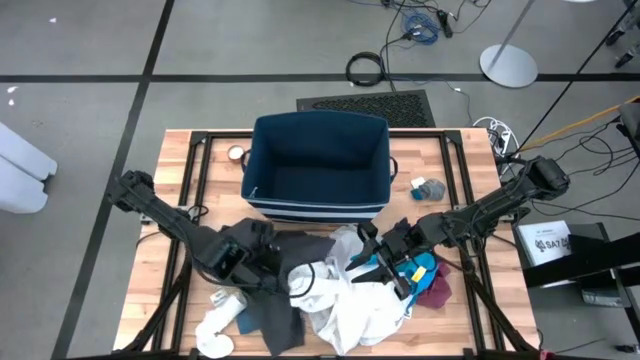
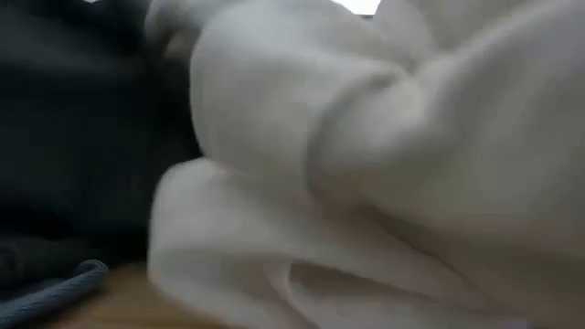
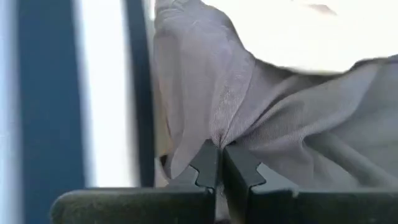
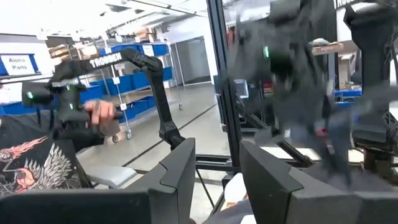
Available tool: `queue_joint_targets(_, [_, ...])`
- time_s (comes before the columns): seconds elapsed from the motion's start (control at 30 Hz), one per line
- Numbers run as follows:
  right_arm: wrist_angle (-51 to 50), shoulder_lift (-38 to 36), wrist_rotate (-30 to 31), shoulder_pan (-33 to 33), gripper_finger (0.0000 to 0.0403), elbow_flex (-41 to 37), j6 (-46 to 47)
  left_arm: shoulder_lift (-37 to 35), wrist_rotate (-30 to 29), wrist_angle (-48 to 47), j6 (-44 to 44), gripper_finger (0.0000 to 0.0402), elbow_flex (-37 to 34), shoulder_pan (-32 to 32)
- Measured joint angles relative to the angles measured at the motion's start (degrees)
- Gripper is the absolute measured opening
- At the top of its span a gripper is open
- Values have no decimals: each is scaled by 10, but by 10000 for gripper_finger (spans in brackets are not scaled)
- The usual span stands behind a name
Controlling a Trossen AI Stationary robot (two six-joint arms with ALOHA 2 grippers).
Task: Sort clothes
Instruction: Put the gray short into the white and blue laundry organizer
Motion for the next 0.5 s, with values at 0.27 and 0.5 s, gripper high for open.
queue_joint_targets(0.27, [-17,0,0,0,116,0,-4,0,-82,-82,30,12,182,1])
queue_joint_targets(0.5, [-24,0,0,0,116,0,-13,0,-123,-80,56,11,310,0])
